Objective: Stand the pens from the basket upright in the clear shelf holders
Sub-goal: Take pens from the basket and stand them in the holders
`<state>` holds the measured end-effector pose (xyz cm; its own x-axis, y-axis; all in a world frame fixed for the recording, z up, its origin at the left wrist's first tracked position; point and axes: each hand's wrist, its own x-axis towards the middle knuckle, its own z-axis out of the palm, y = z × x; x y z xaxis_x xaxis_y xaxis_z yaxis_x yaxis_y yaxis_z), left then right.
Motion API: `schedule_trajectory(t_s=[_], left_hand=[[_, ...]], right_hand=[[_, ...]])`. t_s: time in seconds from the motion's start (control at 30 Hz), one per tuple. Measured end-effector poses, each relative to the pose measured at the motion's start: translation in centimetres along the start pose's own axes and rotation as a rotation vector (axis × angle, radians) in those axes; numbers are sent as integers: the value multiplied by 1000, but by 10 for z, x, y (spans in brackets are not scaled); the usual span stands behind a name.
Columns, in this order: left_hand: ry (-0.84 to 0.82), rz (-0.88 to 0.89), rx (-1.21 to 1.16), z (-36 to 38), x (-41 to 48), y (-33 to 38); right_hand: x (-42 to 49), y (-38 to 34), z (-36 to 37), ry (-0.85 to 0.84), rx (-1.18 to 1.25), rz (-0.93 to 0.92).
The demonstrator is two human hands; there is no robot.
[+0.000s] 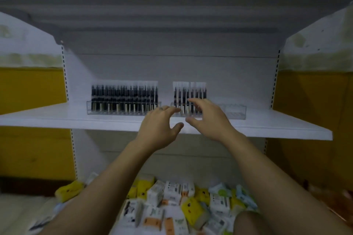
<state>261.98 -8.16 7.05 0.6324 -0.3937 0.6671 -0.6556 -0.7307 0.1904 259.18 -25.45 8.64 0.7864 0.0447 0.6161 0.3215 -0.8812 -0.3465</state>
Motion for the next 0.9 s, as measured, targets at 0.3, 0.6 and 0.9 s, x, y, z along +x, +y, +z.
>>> schedule_trajectory(t_s=[0.3,0.6,0.9], left_hand=[[-168,-136,25,57,-60,-54],[-450,-353,-66,154,-131,-112],[-739,-548,-126,237,-198,-147]], right_hand=[[-34,15,95,-276,18,49],[-81,54,220,-565,60,185],[-143,101,319,-887,60,338]])
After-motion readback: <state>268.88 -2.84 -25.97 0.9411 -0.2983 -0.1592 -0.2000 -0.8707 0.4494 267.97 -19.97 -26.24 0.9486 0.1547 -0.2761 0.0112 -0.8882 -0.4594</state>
